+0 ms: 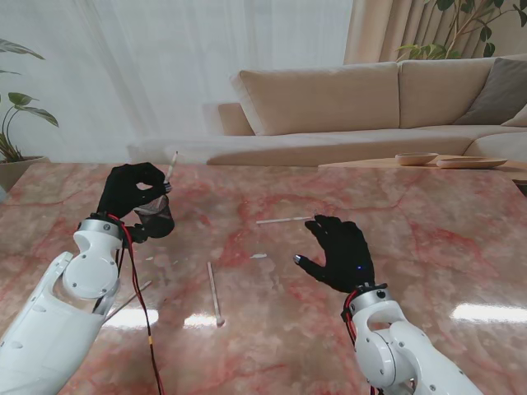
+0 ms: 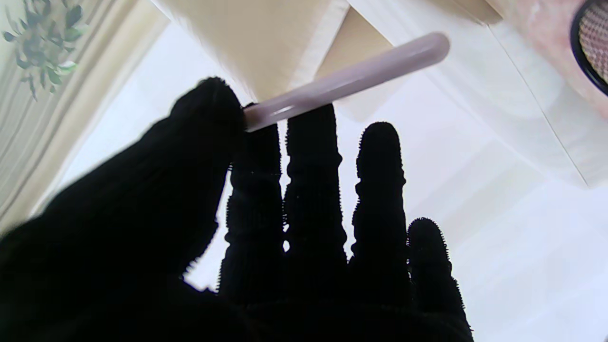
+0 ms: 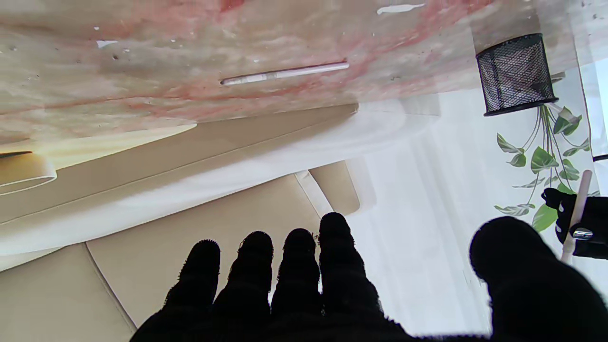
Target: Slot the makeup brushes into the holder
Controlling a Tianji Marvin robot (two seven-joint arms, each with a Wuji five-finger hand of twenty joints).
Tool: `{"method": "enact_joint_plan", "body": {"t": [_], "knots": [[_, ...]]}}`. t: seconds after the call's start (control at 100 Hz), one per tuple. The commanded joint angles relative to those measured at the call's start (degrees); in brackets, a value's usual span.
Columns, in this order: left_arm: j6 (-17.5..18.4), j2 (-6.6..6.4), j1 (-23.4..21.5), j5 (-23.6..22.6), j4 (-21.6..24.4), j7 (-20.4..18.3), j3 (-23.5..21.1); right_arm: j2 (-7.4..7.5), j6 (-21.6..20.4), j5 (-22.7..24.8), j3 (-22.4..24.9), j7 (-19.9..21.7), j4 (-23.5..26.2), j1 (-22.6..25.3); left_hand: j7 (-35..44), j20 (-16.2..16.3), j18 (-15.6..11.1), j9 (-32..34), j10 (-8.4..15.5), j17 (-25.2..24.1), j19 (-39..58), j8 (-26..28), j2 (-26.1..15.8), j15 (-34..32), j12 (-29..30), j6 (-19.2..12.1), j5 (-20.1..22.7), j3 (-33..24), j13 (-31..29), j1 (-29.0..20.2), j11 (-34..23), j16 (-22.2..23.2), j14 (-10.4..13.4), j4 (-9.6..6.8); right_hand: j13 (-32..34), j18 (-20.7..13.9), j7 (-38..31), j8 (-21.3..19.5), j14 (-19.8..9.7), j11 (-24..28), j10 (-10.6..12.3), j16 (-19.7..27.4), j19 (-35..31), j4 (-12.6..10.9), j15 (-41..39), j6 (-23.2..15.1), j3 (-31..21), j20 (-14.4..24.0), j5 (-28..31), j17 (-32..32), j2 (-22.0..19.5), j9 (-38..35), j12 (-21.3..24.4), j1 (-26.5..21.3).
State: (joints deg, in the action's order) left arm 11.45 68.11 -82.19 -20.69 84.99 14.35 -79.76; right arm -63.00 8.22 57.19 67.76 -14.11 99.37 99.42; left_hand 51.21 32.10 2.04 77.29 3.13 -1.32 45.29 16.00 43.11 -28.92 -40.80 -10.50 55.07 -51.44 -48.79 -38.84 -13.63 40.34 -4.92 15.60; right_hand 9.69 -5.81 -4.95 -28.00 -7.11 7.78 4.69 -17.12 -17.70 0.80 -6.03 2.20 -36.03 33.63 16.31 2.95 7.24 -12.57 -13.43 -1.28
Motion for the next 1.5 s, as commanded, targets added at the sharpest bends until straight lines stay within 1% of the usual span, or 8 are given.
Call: {"method": "enact_joint_plan", "body": {"t": [0.0,0.06,0.1,0.47,0.76,0.82,1.01,1.49], "knots": [[0.1,-0.07,0.5,-0.1,-1.5,1.2,-0.9,0.18,0.5,0.1,-0.2,1.3,-0.9,0.0,3.8,-0.5,-1.6,2.3,3.0,-1.5,-1.6,0.1,-1.6,0.7,0.0,-10.1,1.3,-2.1,1.7,-1.1,1.2,-0.4,3.0,-1.63,-2.6,-1.3,1.3,-0.5,-0.7,-1.3,-0.5,0.4,1.7,-3.1,1.4,-0.9,1.3,-1.1,-2.4,0.4,-0.9,0.9,-0.1,1.7],[0.4,0.12,1.0,-0.2,-2.6,2.2,-1.5,0.27,0.7,0.2,-0.3,1.8,-1.2,-0.2,3.8,-0.7,-1.7,2.3,3.3,-1.5,-2.0,0.1,-1.6,0.8,0.1,-10.3,1.3,-2.1,1.9,-1.0,1.3,-0.5,3.1,-1.59,-2.8,-1.3,1.2,-0.7,-0.7,-1.2,-0.6,0.3,1.7,-3.2,1.4,-0.9,1.3,-1.0,-2.3,0.4,-0.7,1.1,-0.3,1.3],[0.5,0.31,1.4,0.0,-3.4,2.9,-1.7,0.33,0.8,0.2,-0.4,2.2,-1.4,-0.4,3.9,-0.8,-1.8,2.3,3.4,-1.4,-2.3,0.0,-1.6,0.8,0.1,-10.6,1.2,-2.1,1.7,-1.0,1.3,-0.6,4.7,-1.57,-3.0,-1.3,1.2,-0.7,-0.8,-1.2,-0.6,0.3,1.7,-3.3,1.4,-0.9,1.4,-1.0,-2.2,0.4,-0.7,1.2,-0.4,1.2],[2.4,2.26,6.5,5.3,-13.6,7.1,-1.2,0.49,2.2,-0.4,-2.2,4.2,-3.5,-2.8,4.3,-2.0,-2.7,2.0,4.6,-1.3,-5.9,0.3,-1.3,2.1,0.3,-12.3,1.0,-2.6,3.0,-0.5,1.6,-1.3,5.7,-1.28,-3.8,-1.4,0.9,-1.4,-0.9,-0.7,-0.7,-0.2,1.9,-3.5,1.4,-1.3,1.7,-0.7,-2.1,0.3,-0.3,1.8,-1.3,0.4],[4.1,3.56,10.7,7.9,-22.0,9.3,0.7,0.62,3.0,-1.2,-3.2,5.8,-4.9,-4.1,4.3,-2.3,-2.8,1.8,5.9,-1.3,-8.6,1.4,-1.4,2.7,0.7,-14.3,0.7,-2.6,4.4,-0.1,2.0,-1.5,6.0,-1.14,-3.9,-1.4,0.8,-1.8,-1.0,-0.5,-0.7,-0.5,1.8,-3.6,1.6,-1.7,1.4,-0.4,-1.8,0.3,0.0,1.9,-1.7,0.0],[4.4,3.96,11.7,8.9,-23.5,9.7,1.2,0.62,3.1,-1.5,-3.5,6.1,-5.2,-4.3,4.3,-2.2,-2.7,1.7,5.8,-1.5,-9.1,1.7,-1.3,2.8,0.7,-14.3,0.7,-2.8,5.2,-0.2,2.1,-1.5,4.8,-1.15,-3.9,-1.5,0.8,-1.9,-1.0,-0.5,-0.7,-0.5,1.8,-3.6,1.7,-1.6,1.3,-0.4,-1.8,0.3,0.0,1.9,-1.8,0.0],[5.5,4.93,14.7,9.7,-29.1,11.6,2.6,0.62,3.5,-1.8,-3.6,6.5,-5.3,-4.5,4.0,-1.4,-2.5,1.7,6.9,-1.5,-10.3,2.4,-0.8,2.2,1.8,-15.8,0.8,-3.2,5.8,0.1,2.8,-1.1,4.8,-0.94,-4.0,-1.6,0.8,-2.1,-1.1,-0.3,-0.7,-0.7,1.8,-3.5,1.9,-1.9,1.0,-0.3,-1.6,0.3,0.2,1.8,-2.0,-0.2],[7.9,6.40,19.0,10.7,-39.4,13.3,4.3,0.83,4.1,-2.0,-3.6,8.5,-4.7,-4.5,4.1,0.8,-2.4,2.0,6.9,-1.6,-13.1,0.5,0.2,2.6,5.3,-15.8,1.7,-4.2,7.6,0.3,4.1,-1.4,5.2,-0.37,-4.0,-1.7,0.8,-2.3,-1.2,-0.1,-0.7,-0.9,2.1,-3.0,2.3,-2.2,0.6,-0.3,-1.2,0.2,0.4,1.5,-2.3,-0.5]]}}
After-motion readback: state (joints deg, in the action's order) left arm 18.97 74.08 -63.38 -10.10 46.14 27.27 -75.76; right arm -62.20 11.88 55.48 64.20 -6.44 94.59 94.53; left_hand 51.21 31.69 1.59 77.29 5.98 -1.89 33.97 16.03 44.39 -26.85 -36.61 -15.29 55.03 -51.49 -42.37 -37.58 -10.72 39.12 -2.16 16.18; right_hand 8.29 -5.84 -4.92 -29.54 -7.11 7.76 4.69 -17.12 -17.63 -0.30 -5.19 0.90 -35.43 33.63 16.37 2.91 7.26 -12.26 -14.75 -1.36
